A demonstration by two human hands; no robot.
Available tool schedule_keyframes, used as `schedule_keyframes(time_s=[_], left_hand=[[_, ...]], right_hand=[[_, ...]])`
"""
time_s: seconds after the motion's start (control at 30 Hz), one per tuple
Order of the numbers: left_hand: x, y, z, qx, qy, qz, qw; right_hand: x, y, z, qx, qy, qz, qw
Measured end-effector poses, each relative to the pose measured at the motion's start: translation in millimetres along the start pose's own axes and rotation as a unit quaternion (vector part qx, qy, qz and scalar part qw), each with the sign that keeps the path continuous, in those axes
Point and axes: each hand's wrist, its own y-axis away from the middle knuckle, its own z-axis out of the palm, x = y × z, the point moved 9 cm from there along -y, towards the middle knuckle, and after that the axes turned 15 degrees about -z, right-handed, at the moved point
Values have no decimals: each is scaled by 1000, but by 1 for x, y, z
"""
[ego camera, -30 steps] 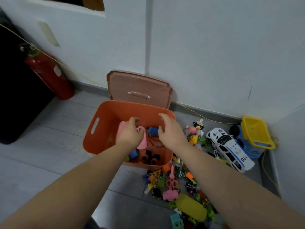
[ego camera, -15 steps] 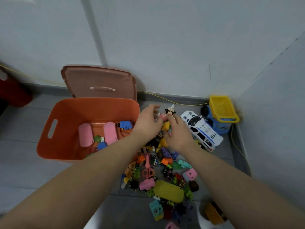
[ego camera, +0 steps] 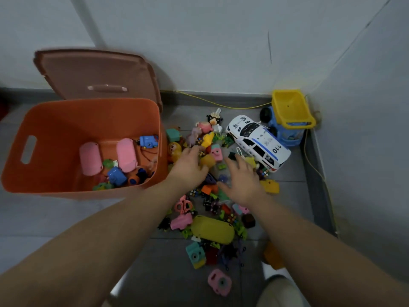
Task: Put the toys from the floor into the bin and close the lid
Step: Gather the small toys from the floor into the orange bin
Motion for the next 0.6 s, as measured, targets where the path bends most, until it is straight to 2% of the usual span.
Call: schedule_keyframes(time_s=[0.13,0.23,0.4,0.53,0.6], left_hand=[[-37,2,43,-34,-71,-8,997],[-46,19,71,-50,-156,70,984],[-75,48,134,-142,-336,101,925],[-87,57,165,-150,-434,126,879],[-87,56,170,-140,-450,118,874]], right_hand=[[3,17,37,-62,28,-37,997],[11,26,55,-76,47,-48,995],[29,44,84,-103,33,-42,993],[37,57,87,-96,32,-49,994],[40,62,83,-89,37,-61,993]])
